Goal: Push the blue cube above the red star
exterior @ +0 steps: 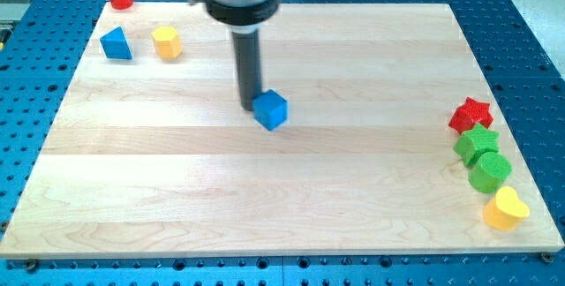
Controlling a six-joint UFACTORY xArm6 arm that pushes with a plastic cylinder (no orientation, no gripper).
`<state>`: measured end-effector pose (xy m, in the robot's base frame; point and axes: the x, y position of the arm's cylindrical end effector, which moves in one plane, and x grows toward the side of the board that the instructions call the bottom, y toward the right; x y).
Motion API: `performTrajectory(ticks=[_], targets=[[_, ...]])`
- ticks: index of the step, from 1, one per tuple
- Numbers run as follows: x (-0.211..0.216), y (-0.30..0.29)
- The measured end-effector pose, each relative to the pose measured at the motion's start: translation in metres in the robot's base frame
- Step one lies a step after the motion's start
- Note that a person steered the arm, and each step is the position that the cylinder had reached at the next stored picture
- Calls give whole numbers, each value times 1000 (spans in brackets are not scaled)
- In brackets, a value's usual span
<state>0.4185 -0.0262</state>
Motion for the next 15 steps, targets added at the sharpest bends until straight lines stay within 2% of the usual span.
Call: performTrajectory(ticks=[1,2,3,4,5,7,8,9,15], targets=[[19,-62],[41,-18],[29,45],[11,79],[-15,79],[-18,186],[-16,203],[11,170],[4,217]])
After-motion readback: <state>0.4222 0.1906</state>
